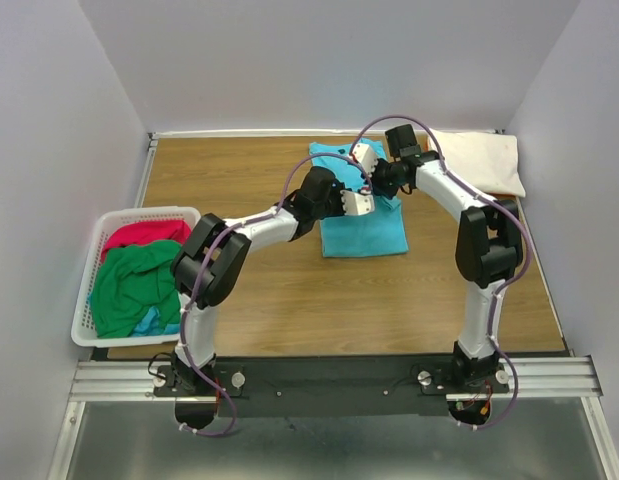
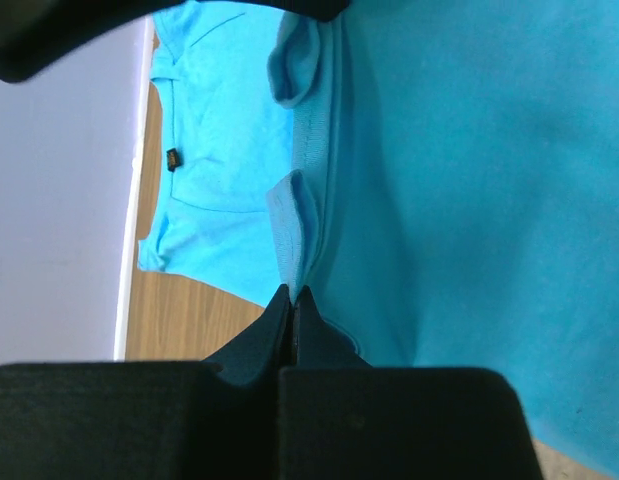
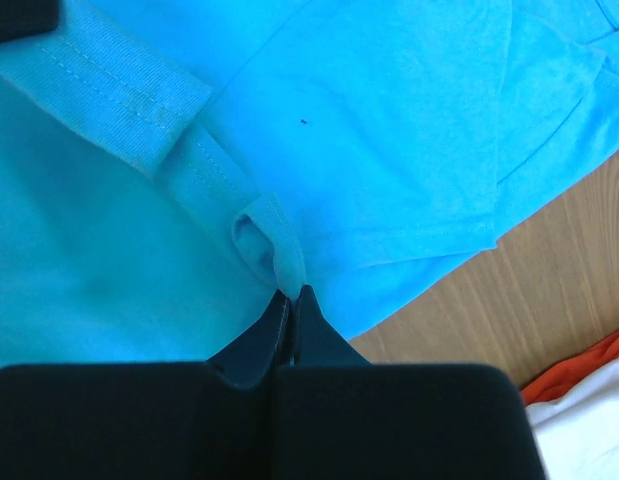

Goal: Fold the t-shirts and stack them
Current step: Fold the tshirt

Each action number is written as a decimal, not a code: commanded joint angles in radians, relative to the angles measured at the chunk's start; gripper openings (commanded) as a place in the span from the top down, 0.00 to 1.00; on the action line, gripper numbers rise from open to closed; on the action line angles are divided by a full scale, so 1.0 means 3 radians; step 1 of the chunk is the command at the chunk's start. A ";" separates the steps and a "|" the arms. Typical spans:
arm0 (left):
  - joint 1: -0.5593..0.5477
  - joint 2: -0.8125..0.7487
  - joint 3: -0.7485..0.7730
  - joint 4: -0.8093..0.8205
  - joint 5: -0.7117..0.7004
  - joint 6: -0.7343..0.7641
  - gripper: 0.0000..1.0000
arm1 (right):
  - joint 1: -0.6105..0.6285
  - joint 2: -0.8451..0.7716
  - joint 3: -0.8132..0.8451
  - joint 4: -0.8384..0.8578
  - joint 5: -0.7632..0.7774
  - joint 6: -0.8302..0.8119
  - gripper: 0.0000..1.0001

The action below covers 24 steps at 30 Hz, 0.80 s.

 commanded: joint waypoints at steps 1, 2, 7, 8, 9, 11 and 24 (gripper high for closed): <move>0.0055 0.0107 0.0173 -0.0087 0.0087 0.0047 1.00 | -0.0026 0.0160 0.0189 0.0014 0.0109 0.0091 0.99; 0.0066 0.0122 0.0209 -0.0092 0.0092 0.0057 1.00 | -0.0026 0.0181 0.0205 0.0014 0.0109 0.0106 0.98; 0.0122 0.0204 0.0280 -0.0148 0.0107 0.0042 1.00 | -0.0026 0.0288 0.0261 0.0019 0.0135 0.0152 0.90; 0.0122 0.0214 0.0306 -0.0159 0.0118 0.0036 1.00 | -0.0026 0.0304 0.0302 0.0019 0.0165 0.0183 0.88; 0.0127 0.0255 0.0321 -0.0164 0.0118 -0.0004 1.00 | -0.0026 0.0324 0.0322 0.0024 0.0196 0.0203 0.85; 0.0127 0.0296 0.0367 -0.0200 0.0042 -0.0055 1.00 | -0.0031 0.0375 0.0394 0.0125 0.0303 0.0366 0.77; 0.0224 -0.0744 0.0021 0.0123 -0.0410 -0.0307 0.27 | -0.0139 -0.0415 -0.0162 0.0771 0.0389 0.0670 0.28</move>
